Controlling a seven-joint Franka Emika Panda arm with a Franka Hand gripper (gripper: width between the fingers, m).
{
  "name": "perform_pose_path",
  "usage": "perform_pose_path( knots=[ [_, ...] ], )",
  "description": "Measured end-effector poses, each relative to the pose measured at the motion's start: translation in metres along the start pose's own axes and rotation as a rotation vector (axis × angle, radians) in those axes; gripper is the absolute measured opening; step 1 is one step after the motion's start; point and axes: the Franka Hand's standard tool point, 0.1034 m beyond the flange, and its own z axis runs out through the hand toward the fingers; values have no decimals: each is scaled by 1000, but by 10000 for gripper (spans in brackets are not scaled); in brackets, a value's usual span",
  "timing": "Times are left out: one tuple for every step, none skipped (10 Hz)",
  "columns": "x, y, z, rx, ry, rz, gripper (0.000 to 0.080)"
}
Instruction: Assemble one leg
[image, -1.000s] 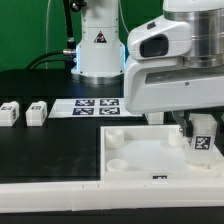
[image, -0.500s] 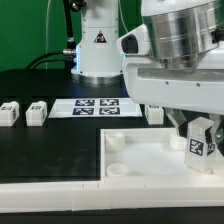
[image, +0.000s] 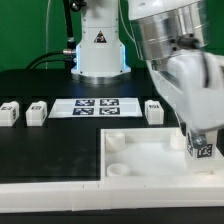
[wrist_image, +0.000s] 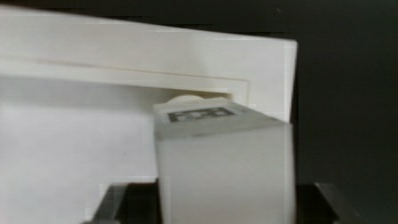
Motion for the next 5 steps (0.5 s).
perform_pose_path(
  knots=[
    [2, 1, 0, 14, -15, 52, 313],
    [1, 1, 0, 11, -17, 30, 313],
    [1, 2, 0, 10, -17, -7, 397],
    [0, 2, 1, 9, -16, -13, 537],
    [-6, 1, 0, -19, -23, -206, 619]
  ],
)
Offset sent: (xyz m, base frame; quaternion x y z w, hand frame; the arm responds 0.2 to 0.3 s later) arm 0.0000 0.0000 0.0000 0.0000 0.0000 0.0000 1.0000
